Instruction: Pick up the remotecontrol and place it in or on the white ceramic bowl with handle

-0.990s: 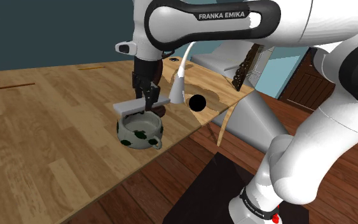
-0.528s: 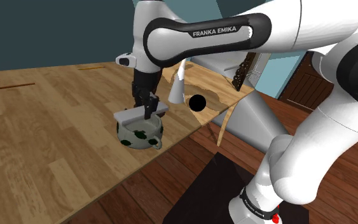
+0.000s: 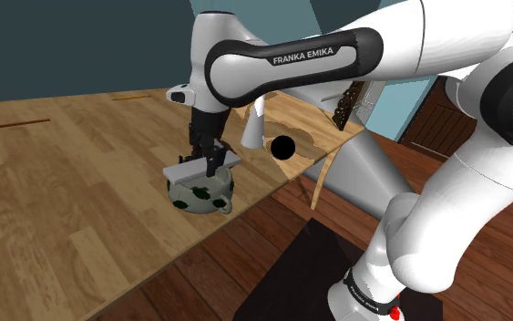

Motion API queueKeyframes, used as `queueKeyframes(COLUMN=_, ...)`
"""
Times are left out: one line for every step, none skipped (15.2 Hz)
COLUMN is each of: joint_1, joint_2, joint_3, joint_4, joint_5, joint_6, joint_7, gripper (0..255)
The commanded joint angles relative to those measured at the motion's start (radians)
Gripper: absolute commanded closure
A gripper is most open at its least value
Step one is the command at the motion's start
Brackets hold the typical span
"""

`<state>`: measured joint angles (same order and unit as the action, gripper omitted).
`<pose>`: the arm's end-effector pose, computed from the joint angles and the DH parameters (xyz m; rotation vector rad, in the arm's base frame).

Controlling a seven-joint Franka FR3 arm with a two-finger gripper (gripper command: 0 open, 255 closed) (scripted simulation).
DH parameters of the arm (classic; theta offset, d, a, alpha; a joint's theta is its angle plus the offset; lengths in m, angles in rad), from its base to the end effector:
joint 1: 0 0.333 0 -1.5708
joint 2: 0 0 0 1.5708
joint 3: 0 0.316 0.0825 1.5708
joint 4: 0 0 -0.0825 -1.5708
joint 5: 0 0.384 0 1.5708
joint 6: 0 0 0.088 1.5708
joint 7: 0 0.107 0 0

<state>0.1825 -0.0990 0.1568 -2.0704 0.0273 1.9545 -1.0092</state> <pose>0.4920 0.1774 0.4727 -2.4532 -1.9379 0.0216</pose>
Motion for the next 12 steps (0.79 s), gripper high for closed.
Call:
queueKeyframes(joint_1=0.0, joint_2=0.0, joint_3=0.0, joint_4=0.0, joint_5=0.0, joint_6=0.001, joint_7=0.0, gripper=255)
queueKeyframes(joint_1=0.0, joint_2=0.0, joint_3=0.0, joint_4=0.0, joint_5=0.0, joint_6=0.001, joint_7=0.0, gripper=255)
queueKeyframes(joint_1=0.0, joint_2=0.0, joint_3=0.0, joint_4=0.0, joint_5=0.0, joint_6=0.001, joint_7=0.0, gripper=0)
queueKeyframes(joint_1=0.0, joint_2=0.0, joint_3=0.0, joint_4=0.0, joint_5=0.0, joint_6=0.001, joint_7=0.0, gripper=0)
queueKeyframes(joint_1=0.0, joint_2=0.0, joint_3=0.0, joint_4=0.0, joint_5=0.0, joint_6=0.001, joint_7=0.0, gripper=0)
queueKeyframes(joint_1=0.0, joint_2=0.0, joint_3=0.0, joint_4=0.0, joint_5=0.0, joint_6=0.001, joint_7=0.0, gripper=0)
queueKeyframes(joint_1=0.0, joint_2=0.0, joint_3=0.0, joint_4=0.0, joint_5=0.0, joint_6=0.001, joint_7=0.0, gripper=0)
queueKeyframes(joint_1=0.0, joint_2=0.0, joint_3=0.0, joint_4=0.0, joint_5=0.0, joint_6=0.001, joint_7=0.0, gripper=0)
queueKeyframes(joint_1=0.0, joint_2=-0.006, joint_3=-0.001, joint_4=0.027, joint_5=0.001, joint_6=-0.033, joint_7=0.0, gripper=0)
queueKeyframes(joint_1=-0.001, joint_2=-0.011, joint_3=-0.001, joint_4=0.055, joint_5=0.001, joint_6=-0.066, joint_7=-0.001, gripper=0)
queueKeyframes(joint_1=-0.001, joint_2=-0.015, joint_3=-0.002, joint_4=0.085, joint_5=0.001, joint_6=-0.1, joint_7=-0.001, gripper=0)
queueKeyframes(joint_1=-0.001, joint_2=-0.017, joint_3=-0.002, joint_4=0.11, joint_5=0.001, joint_6=-0.126, joint_7=-0.001, gripper=0)
